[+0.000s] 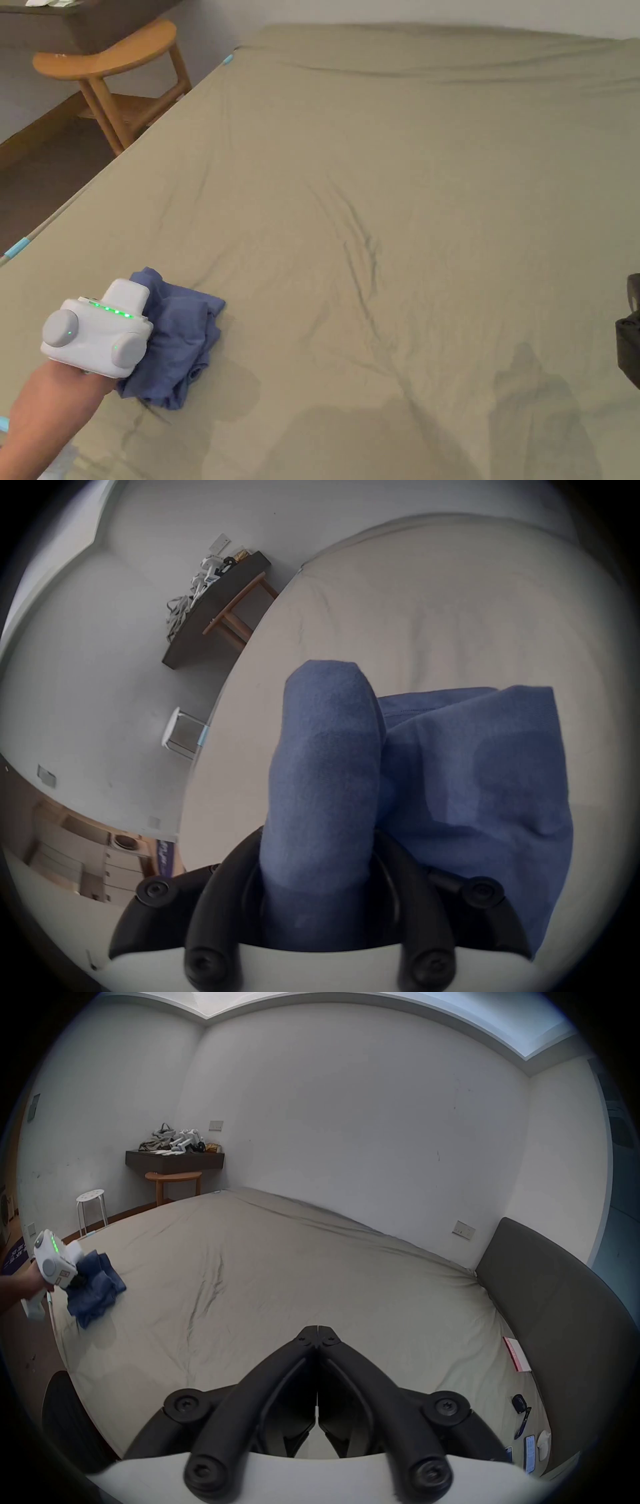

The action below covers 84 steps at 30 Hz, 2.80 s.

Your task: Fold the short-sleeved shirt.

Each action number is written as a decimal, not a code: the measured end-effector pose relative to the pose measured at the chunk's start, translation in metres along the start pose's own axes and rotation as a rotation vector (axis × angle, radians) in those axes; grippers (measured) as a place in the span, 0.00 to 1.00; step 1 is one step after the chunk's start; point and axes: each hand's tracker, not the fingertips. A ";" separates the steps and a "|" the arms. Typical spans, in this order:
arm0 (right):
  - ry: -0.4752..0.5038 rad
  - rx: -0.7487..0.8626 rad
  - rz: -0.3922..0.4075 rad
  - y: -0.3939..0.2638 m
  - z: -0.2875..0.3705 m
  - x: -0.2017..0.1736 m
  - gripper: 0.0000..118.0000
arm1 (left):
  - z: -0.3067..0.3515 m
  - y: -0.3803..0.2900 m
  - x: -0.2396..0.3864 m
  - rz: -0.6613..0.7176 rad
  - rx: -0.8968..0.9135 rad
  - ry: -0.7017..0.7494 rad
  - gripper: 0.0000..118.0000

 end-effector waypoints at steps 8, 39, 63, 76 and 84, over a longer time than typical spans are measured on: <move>0.003 -0.044 0.001 0.000 -0.017 -0.001 0.02 | -0.036 0.019 -0.026 -0.049 -0.018 0.023 0.25; -0.254 0.323 0.033 0.057 0.119 0.101 0.02 | 0.479 0.073 0.119 0.379 1.229 -0.401 0.37; -0.249 0.307 -0.012 0.024 0.123 0.092 0.02 | 0.484 0.054 0.179 0.242 1.193 -0.445 0.00; -0.236 0.308 -0.017 0.022 0.121 0.091 0.02 | 0.485 0.054 0.179 0.260 1.191 -0.441 0.00; -0.227 0.313 -0.042 0.022 0.120 0.092 0.02 | 0.486 0.055 0.180 0.264 1.188 -0.445 0.00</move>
